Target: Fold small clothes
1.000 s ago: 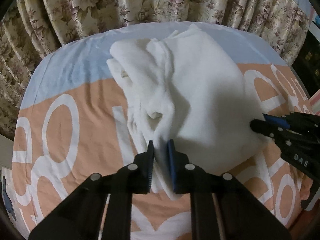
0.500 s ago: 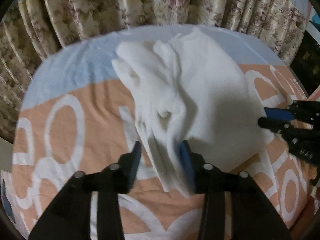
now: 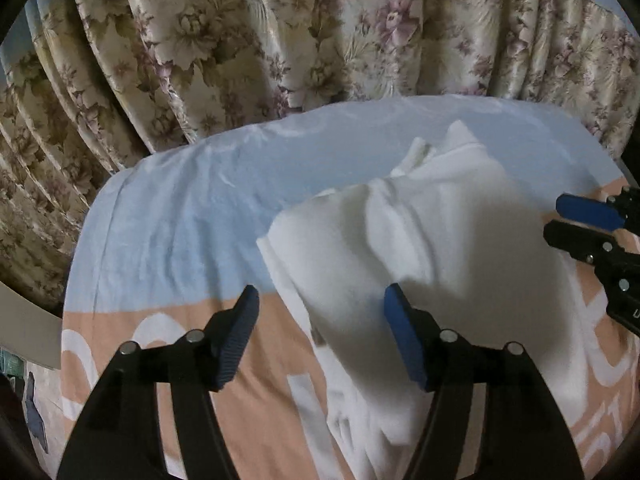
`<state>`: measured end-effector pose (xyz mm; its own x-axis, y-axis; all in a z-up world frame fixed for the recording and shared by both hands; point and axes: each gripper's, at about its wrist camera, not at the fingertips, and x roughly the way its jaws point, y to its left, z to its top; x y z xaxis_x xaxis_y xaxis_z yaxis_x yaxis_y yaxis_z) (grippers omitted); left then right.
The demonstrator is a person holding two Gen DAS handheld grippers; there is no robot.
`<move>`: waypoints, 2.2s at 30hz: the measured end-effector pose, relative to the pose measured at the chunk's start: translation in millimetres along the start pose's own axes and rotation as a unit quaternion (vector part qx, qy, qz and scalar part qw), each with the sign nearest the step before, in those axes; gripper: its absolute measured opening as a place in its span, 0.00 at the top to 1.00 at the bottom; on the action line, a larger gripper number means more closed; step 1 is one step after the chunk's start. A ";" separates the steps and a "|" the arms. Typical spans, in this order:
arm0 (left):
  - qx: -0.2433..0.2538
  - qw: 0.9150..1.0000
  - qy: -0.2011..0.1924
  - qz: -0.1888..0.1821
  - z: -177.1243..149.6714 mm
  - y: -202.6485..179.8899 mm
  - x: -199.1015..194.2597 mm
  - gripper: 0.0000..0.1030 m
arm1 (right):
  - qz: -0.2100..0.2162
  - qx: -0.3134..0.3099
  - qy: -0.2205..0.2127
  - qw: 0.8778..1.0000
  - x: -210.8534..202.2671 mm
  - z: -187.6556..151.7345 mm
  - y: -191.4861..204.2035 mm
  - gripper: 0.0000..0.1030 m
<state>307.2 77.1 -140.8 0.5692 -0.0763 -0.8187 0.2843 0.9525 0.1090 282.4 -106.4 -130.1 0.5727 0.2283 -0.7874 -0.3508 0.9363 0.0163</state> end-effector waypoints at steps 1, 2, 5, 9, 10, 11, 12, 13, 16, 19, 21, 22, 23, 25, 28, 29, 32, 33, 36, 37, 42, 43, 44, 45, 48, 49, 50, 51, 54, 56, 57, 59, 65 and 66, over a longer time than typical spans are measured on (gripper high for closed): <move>-0.004 1.000 -0.001 -0.004 -2.0 3.5 1.2 0.34 | -0.001 -0.001 0.001 1.000 4.8 0.6 -0.1 0.72; -0.006 1.000 -0.001 -0.005 -3.6 5.8 1.8 0.34 | -0.003 -0.003 0.006 1.000 11.2 0.3 -0.6 0.72; -0.010 1.000 -0.004 -0.010 -9.7 9.6 4.9 0.32 | -0.009 -0.022 0.016 1.000 24.4 -4.5 -2.6 0.68; -0.015 1.000 -0.011 -0.010 -13.1 12.5 9.4 0.21 | -0.010 -0.024 0.017 1.000 30.5 -7.1 -12.9 0.55; -0.019 1.000 -0.012 -0.012 -14.0 14.6 11.2 0.17 | -0.008 -0.019 0.017 1.000 31.6 -8.2 -16.6 0.52; -0.025 0.999 -0.013 -0.016 -14.4 16.9 13.3 0.16 | -0.005 -0.015 0.016 1.000 32.5 -9.4 -19.0 0.51; -0.031 0.999 -0.013 -0.021 -15.0 19.0 14.3 0.14 | -0.001 -0.009 0.016 1.000 32.7 -10.6 -21.3 0.49; -0.036 0.999 -0.013 -0.026 -15.1 21.0 14.9 0.14 | 0.001 -0.004 0.015 1.000 32.2 -11.4 -22.6 0.49; -0.025 1.000 -0.014 -0.012 -13.5 19.1 13.6 0.14 | -0.006 -0.008 0.014 1.000 29.3 -10.6 -19.0 0.49; -0.012 1.000 -0.014 0.008 -11.4 12.9 7.4 0.15 | -0.006 -0.011 0.008 1.000 20.5 -9.0 -14.3 0.49; -0.006 1.000 -0.015 0.011 -11.7 9.8 0.8 0.15 | -0.003 -0.017 0.000 1.000 11.6 -9.0 -11.8 0.49; -0.005 1.000 -0.015 0.009 -12.3 8.8 -4.1 0.15 | -0.003 -0.018 -0.004 1.000 6.3 -8.8 -11.4 0.49; -0.006 1.000 -0.016 0.007 -12.3 8.1 -7.5 0.14 | -0.001 -0.017 -0.010 1.000 -1.7 -8.3 -10.8 0.49; -0.008 1.000 -0.017 0.005 -12.8 7.3 -16.7 0.13 | 0.006 -0.010 -0.017 1.000 -12.2 -6.2 -11.5 0.45; -0.019 1.000 -0.023 -0.003 -14.2 8.1 -32.8 0.08 | 0.005 -0.001 -0.028 1.000 -25.6 -5.0 -10.4 0.27; -0.024 0.999 -0.026 -0.008 -15.1 8.8 -38.2 0.07 | 0.004 0.000 -0.031 1.000 -29.0 -4.6 -9.7 0.24; -0.031 0.999 -0.032 -0.014 -18.9 6.9 -53.0 0.06 | -0.001 0.004 -0.039 0.999 -36.2 -4.4 -7.1 0.11; -0.033 0.999 -0.033 -0.017 -21.0 5.7 -58.0 0.05 | -0.005 0.007 -0.042 0.999 -37.1 -4.5 -7.0 0.08; -0.037 0.998 -0.034 -0.022 -27.7 3.0 -65.9 0.05 | -0.004 0.028 -0.043 0.999 -38.1 -6.1 -9.7 0.03; -0.038 0.998 -0.034 -0.024 -31.1 1.3 -68.9 0.05 | -0.002 0.034 -0.041 0.999 -37.3 -6.7 -11.0 0.03; -0.049 0.998 -0.021 -0.039 -56.4 -5.0 -68.2 0.03 | 0.007 0.064 -0.026 0.998 -31.6 -14.3 -14.5 0.03; -0.052 0.997 -0.017 -0.045 -60.3 -4.9 -66.1 0.03 | 0.009 0.068 -0.025 0.997 -30.7 -16.4 -14.7 0.03; -0.055 0.997 -0.013 -0.052 -64.3 -5.1 -63.6 0.03 | 0.011 0.071 -0.024 0.997 -30.4 -18.0 -14.9 0.03; -0.061 0.996 -0.008 -0.058 -68.8 -5.9 -60.3 0.03 | 0.012 0.073 -0.021 0.997 -29.5 -19.9 -14.4 0.03; -0.080 0.993 0.002 -0.084 -77.0 -4.9 -53.4 0.03 | 0.011 0.075 -0.016 0.997 -26.9 -24.2 -13.4 0.03; -0.084 0.992 0.004 -0.091 -78.2 -4.1 -51.3 0.03 | 0.011 0.075 -0.015 0.997 -26.4 -25.1 -13.1 0.03; -0.087 0.992 0.006 -0.096 -79.8 -4.4 -49.6 0.03 | 0.009 0.073 -0.015 0.997 -26.0 -26.1 -12.0 0.03; -0.088 0.991 0.008 -0.097 -80.2 -5.1 -47.4 0.03 | 0.007 0.070 -0.015 0.997 -26.1 -26.7 -11.4 0.03; -0.081 0.993 0.011 -0.087 -82.0 -7.4 -38.4 0.03 | 0.002 0.063 -0.013 0.998 -25.1 -28.8 -10.0 0.03; -0.079 0.993 0.022 -0.090 -84.9 -7.0 -30.3 0.03 | 0.000 0.063 -0.012 0.998 -24.9 -30.6 -10.5 0.03; -0.080 0.992 0.024 -0.093 -86.1 -6.3 -28.0 0.03 | 0.000 0.063 -0.012 0.998 -23.9 -30.4 -11.8 0.03; -0.082 0.991 0.029 -0.100 -89.4 -5.5 -22.4 0.03 | 0.000 0.065 -0.009 0.998 -22.2 -31.5 -13.2 0.03; -0.072 0.991 0.035 -0.106 -92.9 -9.8 -9.4 0.03 | 0.001 0.060 -0.004 0.998 -19.3 -34.3 -11.6 0.03; -0.070 0.991 0.035 -0.107 -91.5 -11.2 -8.4 0.03 | -0.001 0.058 -0.004 0.998 -18.9 -34.8 -11.1 0.03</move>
<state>228.6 94.1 -186.7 0.4516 -0.2642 -0.8522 0.2792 0.9490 -0.1463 249.7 -130.4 -136.8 0.5797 0.2282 -0.7822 -0.2621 0.9612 0.0862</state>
